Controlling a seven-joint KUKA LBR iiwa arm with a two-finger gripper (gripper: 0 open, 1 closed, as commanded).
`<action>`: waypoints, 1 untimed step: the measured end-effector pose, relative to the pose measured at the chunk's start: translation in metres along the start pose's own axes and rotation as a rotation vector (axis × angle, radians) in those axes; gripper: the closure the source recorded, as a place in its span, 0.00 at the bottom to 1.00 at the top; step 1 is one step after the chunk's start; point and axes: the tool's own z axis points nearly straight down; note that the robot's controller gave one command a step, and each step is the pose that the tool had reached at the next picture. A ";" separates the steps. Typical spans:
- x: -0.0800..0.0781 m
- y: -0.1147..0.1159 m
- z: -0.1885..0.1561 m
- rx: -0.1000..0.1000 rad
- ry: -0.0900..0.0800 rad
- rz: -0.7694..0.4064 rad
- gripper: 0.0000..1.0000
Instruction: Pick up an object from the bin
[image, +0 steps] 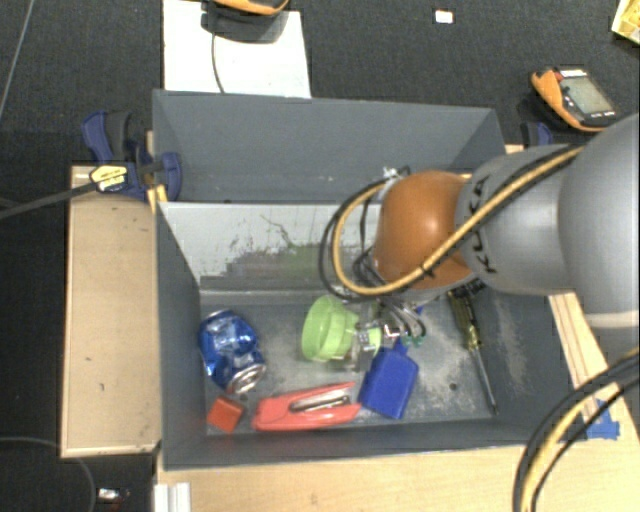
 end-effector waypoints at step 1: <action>-0.004 0.012 0.005 -0.001 0.004 0.333 1.00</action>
Offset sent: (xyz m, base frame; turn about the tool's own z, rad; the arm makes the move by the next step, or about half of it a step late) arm 0.0000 0.0000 0.0000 0.0000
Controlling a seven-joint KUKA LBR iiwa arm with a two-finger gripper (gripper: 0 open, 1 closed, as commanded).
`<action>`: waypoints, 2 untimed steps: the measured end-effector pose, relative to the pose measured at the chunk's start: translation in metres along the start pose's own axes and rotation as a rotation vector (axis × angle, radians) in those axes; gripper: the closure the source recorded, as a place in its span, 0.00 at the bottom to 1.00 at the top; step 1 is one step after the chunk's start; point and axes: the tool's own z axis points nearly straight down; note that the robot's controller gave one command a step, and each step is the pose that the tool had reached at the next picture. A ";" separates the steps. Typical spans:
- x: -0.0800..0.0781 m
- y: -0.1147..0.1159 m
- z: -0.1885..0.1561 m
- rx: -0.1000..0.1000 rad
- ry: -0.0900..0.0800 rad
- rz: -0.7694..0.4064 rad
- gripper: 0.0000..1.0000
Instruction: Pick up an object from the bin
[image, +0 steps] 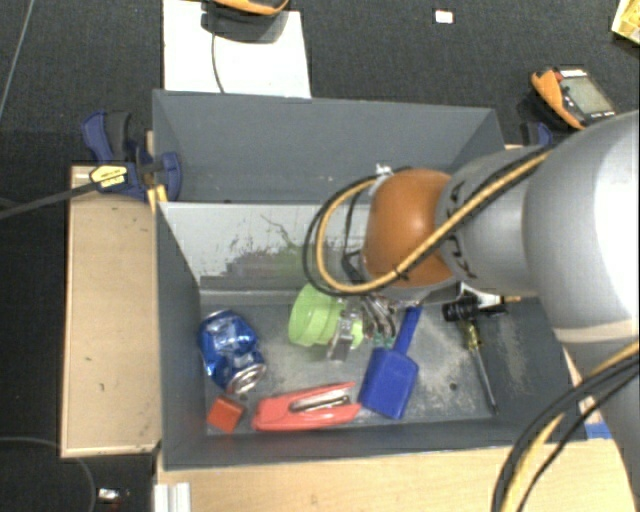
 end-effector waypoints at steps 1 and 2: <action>0.000 0.000 0.000 0.000 0.000 0.001 1.00; 0.001 -0.001 -0.018 0.001 0.005 0.002 1.00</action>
Offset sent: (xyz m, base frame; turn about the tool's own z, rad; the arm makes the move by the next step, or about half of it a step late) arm 0.0002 -0.0001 0.0456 0.0007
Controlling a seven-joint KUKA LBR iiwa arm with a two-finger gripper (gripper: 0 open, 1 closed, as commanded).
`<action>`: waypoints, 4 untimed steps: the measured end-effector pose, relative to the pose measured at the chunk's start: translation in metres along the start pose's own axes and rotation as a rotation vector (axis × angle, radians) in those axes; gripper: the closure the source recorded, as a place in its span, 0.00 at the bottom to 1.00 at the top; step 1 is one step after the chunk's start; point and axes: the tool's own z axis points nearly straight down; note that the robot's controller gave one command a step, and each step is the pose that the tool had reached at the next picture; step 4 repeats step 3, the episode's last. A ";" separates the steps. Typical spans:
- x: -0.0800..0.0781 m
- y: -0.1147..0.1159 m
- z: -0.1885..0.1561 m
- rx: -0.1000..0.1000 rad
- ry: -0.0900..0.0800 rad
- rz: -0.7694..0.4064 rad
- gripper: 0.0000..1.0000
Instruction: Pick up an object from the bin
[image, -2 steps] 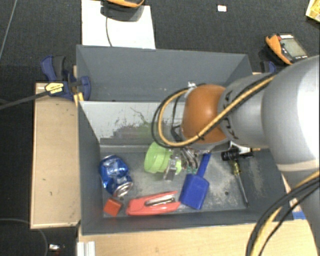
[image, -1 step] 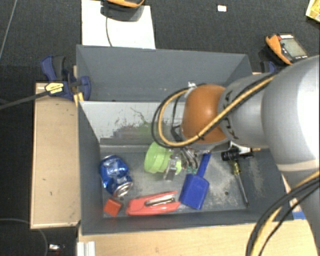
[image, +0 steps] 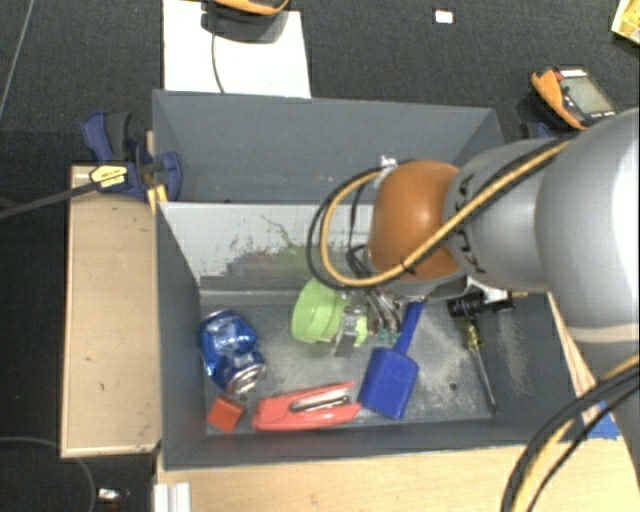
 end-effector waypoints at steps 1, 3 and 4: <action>0.000 0.000 -0.048 0.000 0.001 0.000 1.00; -0.002 0.000 -0.079 -0.002 -0.003 0.000 1.00; -0.002 0.000 -0.079 -0.002 -0.003 0.000 1.00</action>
Offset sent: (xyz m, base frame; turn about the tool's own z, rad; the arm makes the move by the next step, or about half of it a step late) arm -0.0007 -0.0002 0.0666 0.0002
